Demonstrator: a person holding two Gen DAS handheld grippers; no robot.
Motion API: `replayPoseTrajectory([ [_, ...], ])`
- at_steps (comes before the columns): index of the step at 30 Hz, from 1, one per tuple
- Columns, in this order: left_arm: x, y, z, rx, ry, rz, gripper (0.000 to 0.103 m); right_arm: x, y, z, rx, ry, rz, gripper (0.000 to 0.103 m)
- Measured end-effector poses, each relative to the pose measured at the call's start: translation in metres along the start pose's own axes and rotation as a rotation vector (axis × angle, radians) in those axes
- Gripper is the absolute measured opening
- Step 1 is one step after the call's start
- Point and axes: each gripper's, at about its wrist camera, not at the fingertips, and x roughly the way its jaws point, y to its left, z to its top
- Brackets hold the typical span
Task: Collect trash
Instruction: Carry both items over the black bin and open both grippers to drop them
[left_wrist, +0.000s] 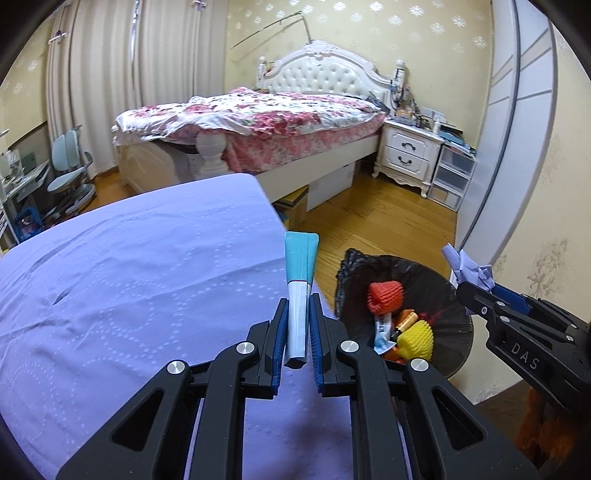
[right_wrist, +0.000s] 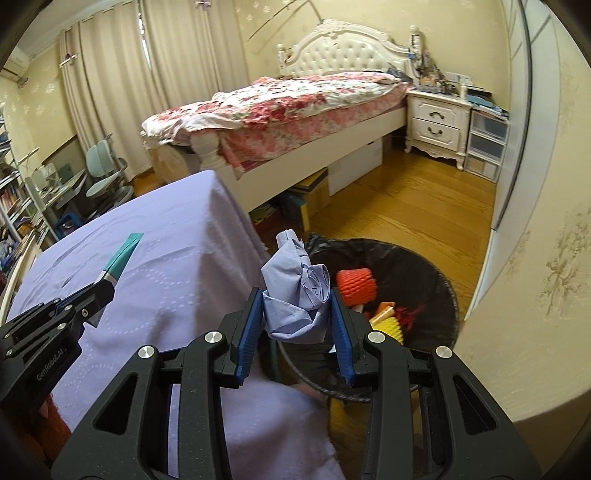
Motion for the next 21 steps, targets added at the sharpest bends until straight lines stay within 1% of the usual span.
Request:
replayPoseTrajectory([
  [5,0.016,-0.024,0.009,0.036,0.006,-0.029,0.014,0.006,-0.025,0.006,0.025,-0.008,-0.045,0.035],
  [10,0.032,-0.043,0.017,0.062,0.019,-0.045,0.014,0.013,-0.043,0.012,0.049,-0.008,-0.068,0.035],
  [16,0.053,-0.067,0.023,0.099,0.034,-0.052,0.014,0.024,-0.068,0.018,0.083,-0.002,-0.092,0.035],
  [21,0.070,-0.079,0.025,0.117,0.054,-0.048,0.014,0.036,-0.079,0.023,0.097,0.000,-0.109,0.035],
])
